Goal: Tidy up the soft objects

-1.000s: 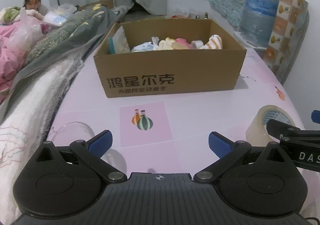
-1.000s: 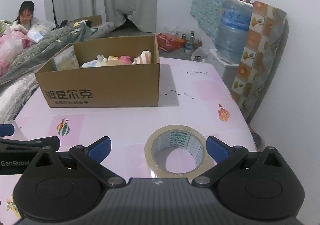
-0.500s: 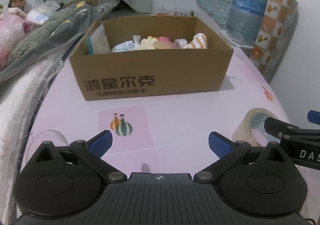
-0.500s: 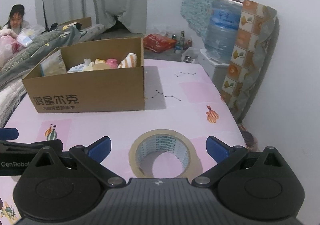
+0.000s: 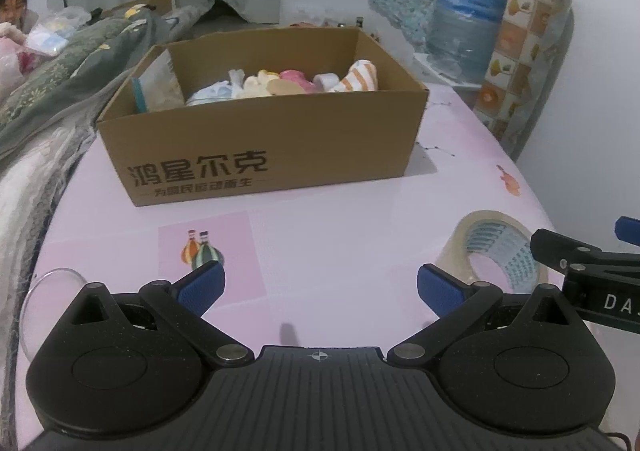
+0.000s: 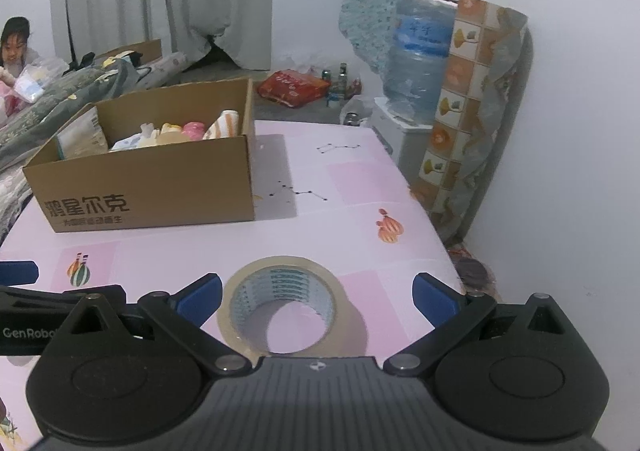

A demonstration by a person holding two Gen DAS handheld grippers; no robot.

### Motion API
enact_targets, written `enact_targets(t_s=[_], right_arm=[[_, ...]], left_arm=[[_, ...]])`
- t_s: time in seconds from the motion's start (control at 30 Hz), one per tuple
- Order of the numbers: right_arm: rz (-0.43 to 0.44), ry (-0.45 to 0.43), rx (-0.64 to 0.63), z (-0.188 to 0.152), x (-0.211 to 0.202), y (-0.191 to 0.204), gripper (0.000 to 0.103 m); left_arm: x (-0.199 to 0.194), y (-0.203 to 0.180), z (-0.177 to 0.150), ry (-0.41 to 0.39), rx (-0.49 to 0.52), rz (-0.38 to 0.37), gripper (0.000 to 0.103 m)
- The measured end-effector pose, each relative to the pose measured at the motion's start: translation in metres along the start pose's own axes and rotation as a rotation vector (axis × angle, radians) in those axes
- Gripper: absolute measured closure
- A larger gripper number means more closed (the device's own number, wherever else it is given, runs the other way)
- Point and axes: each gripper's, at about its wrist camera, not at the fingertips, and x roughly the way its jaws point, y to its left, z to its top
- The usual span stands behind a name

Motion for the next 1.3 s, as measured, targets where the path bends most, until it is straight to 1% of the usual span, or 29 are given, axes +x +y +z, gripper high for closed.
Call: enact_targets(t_s=[0.2, 0.57, 0.93, 1.3], right_arm=[[-0.002, -0.005, 0.019, -0.001, -0.002, -0.010, 0.045], [0.006, 0.001, 0.011, -0.004, -0.002, -0.009, 0.045], [0.007, 0.006, 0.007, -0.005, -0.002, -0.008, 0.045], [0.011, 0.009, 0.011, -0.005, -0.002, -0.007, 0.045]], left_arm=[[-0.002, -0.008, -0.001, -0.007, 0.019, 0.010, 0.000], [-0.004, -0.010, -0.001, -0.018, 0.031, 0.055, 0.000], [-0.003, -0.011, -0.002, -0.017, 0.039, 0.073, 0.000], [-0.002, -0.012, -0.002, -0.012, 0.040, 0.075, 0.000]])
